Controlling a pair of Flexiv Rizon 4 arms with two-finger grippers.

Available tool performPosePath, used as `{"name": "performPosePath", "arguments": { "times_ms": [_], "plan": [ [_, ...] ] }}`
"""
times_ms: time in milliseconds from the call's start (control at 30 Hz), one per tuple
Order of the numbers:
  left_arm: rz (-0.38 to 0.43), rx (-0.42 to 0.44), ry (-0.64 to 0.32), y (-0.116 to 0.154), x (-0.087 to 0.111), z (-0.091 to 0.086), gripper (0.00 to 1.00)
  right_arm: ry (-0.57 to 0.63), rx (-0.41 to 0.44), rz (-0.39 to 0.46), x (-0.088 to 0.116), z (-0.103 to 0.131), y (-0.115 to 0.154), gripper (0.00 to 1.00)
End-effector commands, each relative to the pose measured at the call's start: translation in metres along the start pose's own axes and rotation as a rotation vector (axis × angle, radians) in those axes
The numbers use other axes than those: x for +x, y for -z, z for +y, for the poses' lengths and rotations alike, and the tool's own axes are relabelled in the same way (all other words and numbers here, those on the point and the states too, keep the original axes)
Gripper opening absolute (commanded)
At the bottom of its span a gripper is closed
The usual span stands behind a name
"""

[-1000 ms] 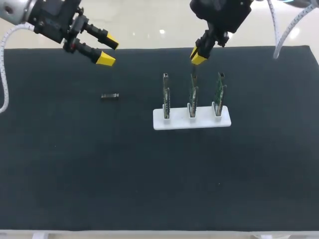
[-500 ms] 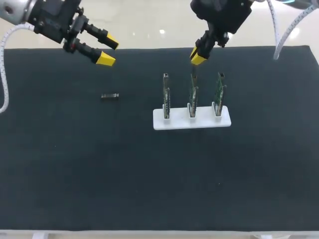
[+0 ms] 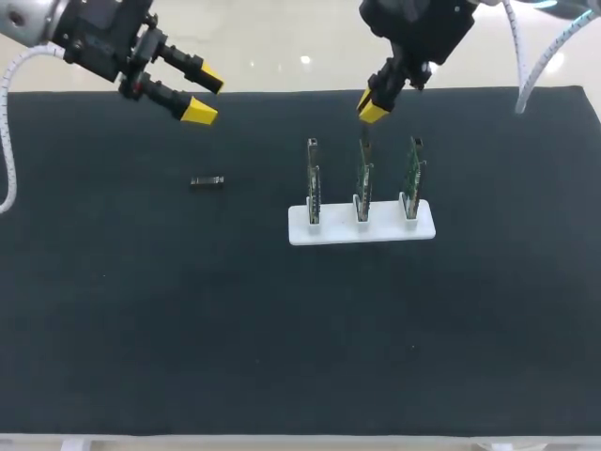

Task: Pick up the optical module with the left hand, and insert it into the network port with the right hand.

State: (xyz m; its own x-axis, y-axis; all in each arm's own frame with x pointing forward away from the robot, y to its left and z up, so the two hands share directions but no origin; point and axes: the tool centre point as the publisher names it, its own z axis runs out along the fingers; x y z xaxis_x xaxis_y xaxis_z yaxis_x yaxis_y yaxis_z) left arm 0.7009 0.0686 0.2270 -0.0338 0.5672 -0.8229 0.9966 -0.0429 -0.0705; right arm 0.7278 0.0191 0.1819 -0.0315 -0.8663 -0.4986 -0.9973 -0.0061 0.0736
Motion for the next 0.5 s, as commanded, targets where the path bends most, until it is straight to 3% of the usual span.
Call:
{"name": "performPosePath", "arguments": {
  "times_ms": [33,500],
  "plan": [
    [0.003,0.001,0.001,-0.0003,-0.0004,0.0008,1.0,0.002,0.0,-0.005,0.0056,-0.0014,-0.0092,0.0],
    [0.003,0.001,0.001,-0.0003,-0.0004,0.0008,1.0,0.004,-0.001,-0.023,0.0071,-0.0044,-0.0167,0.0]
  ]
}}
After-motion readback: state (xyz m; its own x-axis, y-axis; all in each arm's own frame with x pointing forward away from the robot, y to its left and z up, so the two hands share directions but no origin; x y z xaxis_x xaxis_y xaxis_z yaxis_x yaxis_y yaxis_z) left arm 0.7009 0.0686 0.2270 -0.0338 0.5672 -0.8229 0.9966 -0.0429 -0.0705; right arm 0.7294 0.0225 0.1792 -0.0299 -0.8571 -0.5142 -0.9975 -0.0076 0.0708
